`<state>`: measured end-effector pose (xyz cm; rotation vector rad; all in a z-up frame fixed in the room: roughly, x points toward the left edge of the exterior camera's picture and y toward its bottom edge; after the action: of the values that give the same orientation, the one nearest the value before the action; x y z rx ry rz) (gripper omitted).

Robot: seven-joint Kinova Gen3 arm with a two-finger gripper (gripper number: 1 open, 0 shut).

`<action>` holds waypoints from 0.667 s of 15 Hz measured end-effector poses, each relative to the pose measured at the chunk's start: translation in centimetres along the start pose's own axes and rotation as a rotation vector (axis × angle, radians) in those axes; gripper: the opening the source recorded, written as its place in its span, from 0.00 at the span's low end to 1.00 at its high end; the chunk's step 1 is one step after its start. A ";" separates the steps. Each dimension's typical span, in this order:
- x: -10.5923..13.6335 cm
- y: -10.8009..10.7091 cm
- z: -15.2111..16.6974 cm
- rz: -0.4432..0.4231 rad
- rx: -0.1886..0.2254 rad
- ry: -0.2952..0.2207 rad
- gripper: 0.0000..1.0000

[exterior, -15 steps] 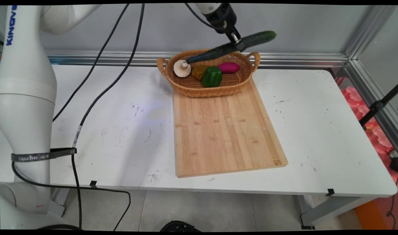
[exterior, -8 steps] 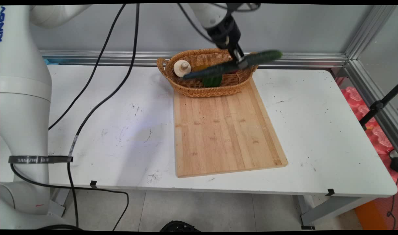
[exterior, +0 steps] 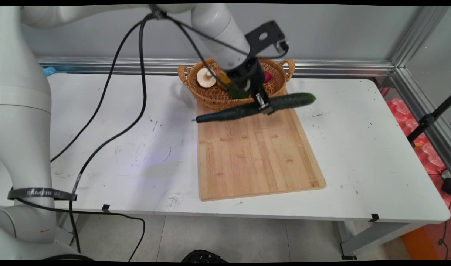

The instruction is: Place the picked object on the cutting board

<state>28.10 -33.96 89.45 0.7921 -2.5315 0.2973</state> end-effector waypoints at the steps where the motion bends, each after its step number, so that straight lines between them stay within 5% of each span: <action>1: -0.5 0.5 0.4 0.004 -0.003 -0.002 0.00; 10: -4.1 3.8 4.1 0.021 -0.050 -0.010 0.00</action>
<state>27.34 -30.26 83.66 0.7504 -2.5481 0.2368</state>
